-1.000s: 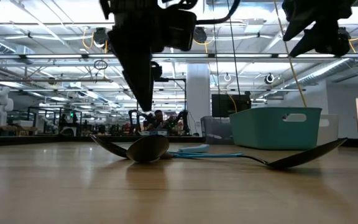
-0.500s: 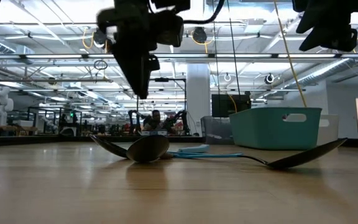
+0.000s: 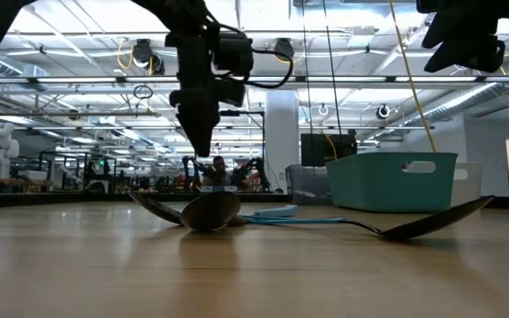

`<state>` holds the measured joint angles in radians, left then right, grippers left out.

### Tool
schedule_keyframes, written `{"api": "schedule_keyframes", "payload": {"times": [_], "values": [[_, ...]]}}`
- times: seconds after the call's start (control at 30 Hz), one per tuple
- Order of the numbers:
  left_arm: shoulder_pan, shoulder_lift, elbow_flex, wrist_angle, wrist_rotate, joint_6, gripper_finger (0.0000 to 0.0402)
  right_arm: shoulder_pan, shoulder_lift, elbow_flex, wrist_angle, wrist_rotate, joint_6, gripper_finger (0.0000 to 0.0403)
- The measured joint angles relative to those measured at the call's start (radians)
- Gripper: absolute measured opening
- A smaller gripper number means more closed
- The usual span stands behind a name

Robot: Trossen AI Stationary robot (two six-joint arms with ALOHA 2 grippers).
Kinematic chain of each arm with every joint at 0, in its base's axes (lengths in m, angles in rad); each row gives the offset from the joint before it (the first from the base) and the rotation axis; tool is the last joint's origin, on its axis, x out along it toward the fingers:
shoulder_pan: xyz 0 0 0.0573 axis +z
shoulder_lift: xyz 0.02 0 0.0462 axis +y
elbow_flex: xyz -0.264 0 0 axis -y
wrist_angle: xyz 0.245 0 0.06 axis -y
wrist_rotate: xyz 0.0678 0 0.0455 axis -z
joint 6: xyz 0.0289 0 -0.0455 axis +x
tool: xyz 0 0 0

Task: Sort silverware by color (type)
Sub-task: Put the blue spoon into the green bin

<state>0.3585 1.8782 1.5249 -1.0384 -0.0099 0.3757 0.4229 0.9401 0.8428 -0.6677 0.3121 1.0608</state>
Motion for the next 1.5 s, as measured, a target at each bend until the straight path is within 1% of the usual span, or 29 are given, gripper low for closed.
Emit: {"api": "schedule_keyframes", "payload": {"times": [0.13,0.23,0.33,0.4,0.47,0.57,0.67,0.73,0.8,0.93,1.1,1.2,1.33,1.4,1.5], "values": [[0.045,0.006,0.0,0.033,0.06,0.141,0.0239,0.0,0.0,0.0,-0.003,0.035,-0.001,0.0162],[0.065,0.015,0.0,0.056,0.142,0.211,0.024,0.0,0.0,0.0,-0.004,0.071,-0.004,0.0162],[0.072,0.035,0.002,0.073,0.159,0.259,0.024,-0.003,0.0,0.0,-0.011,0.103,-0.004,0.0162],[0.078,0.05,-0.002,0.048,0.157,0.272,0.024,-0.004,0.0,0.0,-0.019,0.107,-0.003,0.0162],[0.084,0.062,-0.022,0.077,0.141,0.279,0.0236,-0.005,0.0,0.0,-0.024,0.109,-0.004,0.0162],[0.102,0.073,-0.113,0.114,0.033,0.272,0.0226,-0.006,0.0,0.0,-0.042,0.112,-0.004,0.0162],[0.104,0.075,-0.182,0.145,0.027,0.247,0.0212,-0.007,0.0,0.0,-0.057,0.11,-0.002,0.0162],[0.096,0.07,-0.211,0.137,0.031,0.218,0.0203,-0.007,0.0,0.0,-0.063,0.111,0.002,0.0162],[0.09,0.071,-0.232,0.164,0.032,0.207,0.0194,-0.007,0.0,0.0,-0.064,0.111,0.001,0.0162],[0.072,0.071,-0.228,0.238,0.026,0.192,0.0185,-0.007,0.0,0.0,-0.066,0.11,-0.001,0.0162],[0.049,0.071,-0.221,0.297,0.032,0.191,0.0184,-0.007,0.0,0.0,-0.059,0.106,0.0,0.0162],[0.034,0.086,-0.22,0.304,0.042,0.205,0.0184,-0.007,0.0,0.0,-0.055,0.104,0.0,0.0162],[0.017,0.108,-0.216,0.297,0.05,0.186,0.0183,-0.007,0.0,0.0,-0.055,0.103,0.0,0.0162],[0.007,0.11,-0.216,0.294,0.041,0.188,0.0181,-0.007,0.0,0.0,-0.055,0.102,0.002,0.0162],[-0.004,0.116,-0.216,0.294,0.027,0.185,0.0159,-0.007,0.0,0.0,-0.055,0.098,0.004,0.0162]]}}
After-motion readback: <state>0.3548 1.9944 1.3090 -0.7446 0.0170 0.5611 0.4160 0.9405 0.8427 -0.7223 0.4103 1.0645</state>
